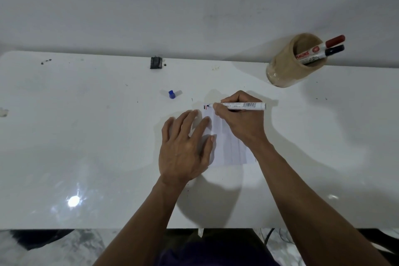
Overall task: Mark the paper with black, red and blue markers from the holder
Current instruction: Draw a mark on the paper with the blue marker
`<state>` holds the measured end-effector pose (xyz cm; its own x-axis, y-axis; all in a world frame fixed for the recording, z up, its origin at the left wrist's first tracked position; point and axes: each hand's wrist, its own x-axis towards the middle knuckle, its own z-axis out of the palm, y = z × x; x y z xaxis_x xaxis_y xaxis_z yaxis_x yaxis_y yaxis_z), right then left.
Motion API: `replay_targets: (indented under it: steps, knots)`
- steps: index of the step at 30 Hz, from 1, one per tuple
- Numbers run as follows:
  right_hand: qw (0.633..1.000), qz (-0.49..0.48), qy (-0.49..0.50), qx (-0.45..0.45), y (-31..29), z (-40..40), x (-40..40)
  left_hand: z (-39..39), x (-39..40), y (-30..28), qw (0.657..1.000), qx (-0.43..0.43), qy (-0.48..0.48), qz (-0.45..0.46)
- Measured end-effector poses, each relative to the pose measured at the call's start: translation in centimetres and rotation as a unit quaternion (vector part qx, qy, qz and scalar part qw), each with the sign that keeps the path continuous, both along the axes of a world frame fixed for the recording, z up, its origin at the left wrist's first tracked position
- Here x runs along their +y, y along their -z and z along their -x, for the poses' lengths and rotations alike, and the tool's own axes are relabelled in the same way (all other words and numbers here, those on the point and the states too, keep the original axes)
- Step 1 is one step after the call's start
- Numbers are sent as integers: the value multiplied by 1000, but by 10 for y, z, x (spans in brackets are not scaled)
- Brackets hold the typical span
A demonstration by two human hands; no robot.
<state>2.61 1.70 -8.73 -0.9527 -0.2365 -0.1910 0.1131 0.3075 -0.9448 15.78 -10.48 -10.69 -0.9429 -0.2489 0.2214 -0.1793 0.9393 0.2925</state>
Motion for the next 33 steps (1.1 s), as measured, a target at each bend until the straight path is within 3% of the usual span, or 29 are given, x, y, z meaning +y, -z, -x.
replay_targets:
  steps: [22,30,33]
  knots:
    - [1000,-18,-17,-14,-4,-1,1,0,0,3,1000,22,-1,-6]
    - [982,138,42,-118,-33,-5,5,-3,0,2,1000,11,8,-28]
    - [975,170,48,-137,-47,-15,8,-3,-1,-5,997,11,4,-75]
